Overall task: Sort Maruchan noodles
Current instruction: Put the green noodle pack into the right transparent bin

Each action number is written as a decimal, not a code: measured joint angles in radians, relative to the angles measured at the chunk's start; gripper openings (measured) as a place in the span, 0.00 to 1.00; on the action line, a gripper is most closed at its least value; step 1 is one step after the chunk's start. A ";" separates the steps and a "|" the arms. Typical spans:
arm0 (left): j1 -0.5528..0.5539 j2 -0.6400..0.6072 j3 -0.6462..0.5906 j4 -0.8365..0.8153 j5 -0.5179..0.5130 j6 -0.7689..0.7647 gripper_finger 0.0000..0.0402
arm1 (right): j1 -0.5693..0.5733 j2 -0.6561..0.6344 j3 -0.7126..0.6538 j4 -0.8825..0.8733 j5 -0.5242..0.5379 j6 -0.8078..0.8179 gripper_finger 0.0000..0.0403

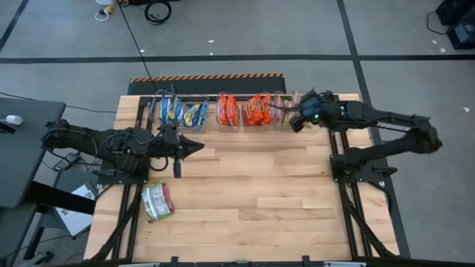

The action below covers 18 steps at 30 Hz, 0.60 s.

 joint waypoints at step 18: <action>0.186 0.020 0.001 0.178 -0.003 0.098 0.04 | -0.536 -0.130 -0.520 0.614 -0.296 -0.538 0.02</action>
